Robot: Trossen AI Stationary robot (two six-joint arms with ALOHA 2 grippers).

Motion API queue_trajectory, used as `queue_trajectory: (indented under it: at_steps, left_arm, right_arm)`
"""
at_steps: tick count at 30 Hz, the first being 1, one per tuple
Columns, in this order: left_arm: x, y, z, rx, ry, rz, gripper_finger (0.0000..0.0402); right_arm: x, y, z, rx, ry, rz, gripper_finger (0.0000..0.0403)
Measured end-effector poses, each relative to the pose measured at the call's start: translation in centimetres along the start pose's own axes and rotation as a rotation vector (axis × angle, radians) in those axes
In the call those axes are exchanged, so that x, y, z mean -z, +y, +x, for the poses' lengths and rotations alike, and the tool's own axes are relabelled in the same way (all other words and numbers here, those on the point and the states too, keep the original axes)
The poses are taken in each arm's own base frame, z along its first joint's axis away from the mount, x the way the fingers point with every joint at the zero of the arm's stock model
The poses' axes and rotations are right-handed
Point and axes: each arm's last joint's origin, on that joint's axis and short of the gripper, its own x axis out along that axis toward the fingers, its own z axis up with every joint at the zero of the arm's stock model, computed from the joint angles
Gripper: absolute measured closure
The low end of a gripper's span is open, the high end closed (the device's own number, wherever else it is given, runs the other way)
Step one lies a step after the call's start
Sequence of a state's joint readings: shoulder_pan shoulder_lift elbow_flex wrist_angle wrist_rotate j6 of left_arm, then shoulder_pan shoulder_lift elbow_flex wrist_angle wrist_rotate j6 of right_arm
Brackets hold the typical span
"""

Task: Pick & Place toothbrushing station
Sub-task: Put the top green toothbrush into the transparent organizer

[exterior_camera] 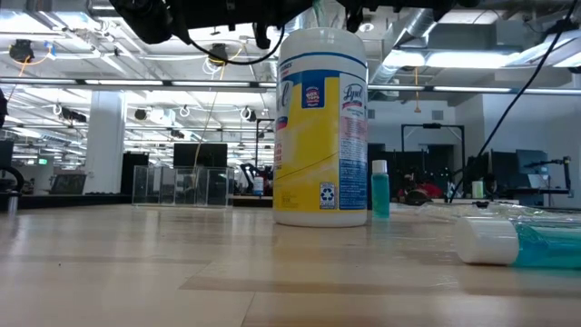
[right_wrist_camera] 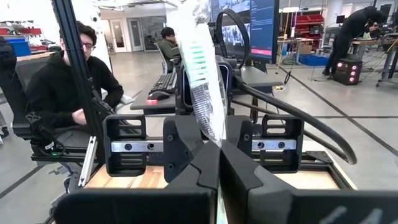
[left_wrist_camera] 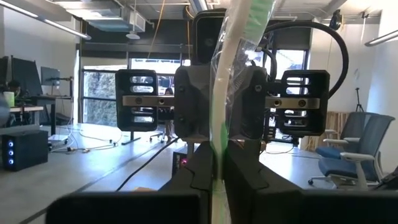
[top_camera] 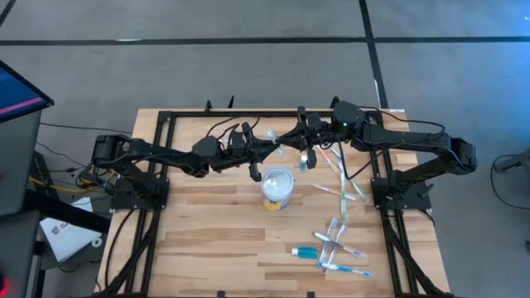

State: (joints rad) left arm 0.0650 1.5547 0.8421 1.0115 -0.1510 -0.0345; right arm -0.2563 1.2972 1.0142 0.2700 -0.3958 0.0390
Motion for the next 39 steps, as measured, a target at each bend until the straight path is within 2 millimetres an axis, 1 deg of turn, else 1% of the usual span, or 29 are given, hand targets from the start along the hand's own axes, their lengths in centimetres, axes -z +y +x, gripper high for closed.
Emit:
queue_trajectory:
  at_steps: [5, 12, 15, 26, 30, 34, 39]
  left_arm:
    - [-0.3, 0.1, -0.2, -0.025, 0.028, 0.005, 0.0394]
    - [-2.4, 0.4, -1.6, -0.104, 0.133, 0.037, 0.0395]
    - [-2.9, 0.7, -2.2, -0.154, 0.187, 0.055, 0.0395]
    - [-5.1, 1.4, -4.8, -0.323, 0.296, 0.109, 0.0395]
    - [-5.2, 1.9, -6.7, -0.381, 0.283, 0.109, 0.0395]
    - [-4.6, 2.5, -9.1, -0.496, 0.274, 0.105, 0.0395]
    - [-4.2, 3.1, -11.7, -0.564, 0.247, 0.079, 0.0395]
  right_arm:
    - [0.1, 0.0, 0.0, 0.001, 0.004, -0.018, 0.0397]
    - [0.0, -0.1, -0.1, 0.007, 0.000, -0.042, 0.0345]
    - [0.0, -0.2, -0.1, 0.011, 0.003, -0.040, 0.0332]
    - [0.1, -0.2, -0.1, 0.011, 0.013, -0.033, 0.0332]
    - [0.3, -0.2, -0.1, 0.010, 0.027, -0.027, 0.0332]
    - [0.2, -0.2, -0.1, 0.010, 0.026, -0.028, 0.0332]
    - [0.2, -0.2, -0.1, 0.010, 0.022, -0.029, 0.0332]
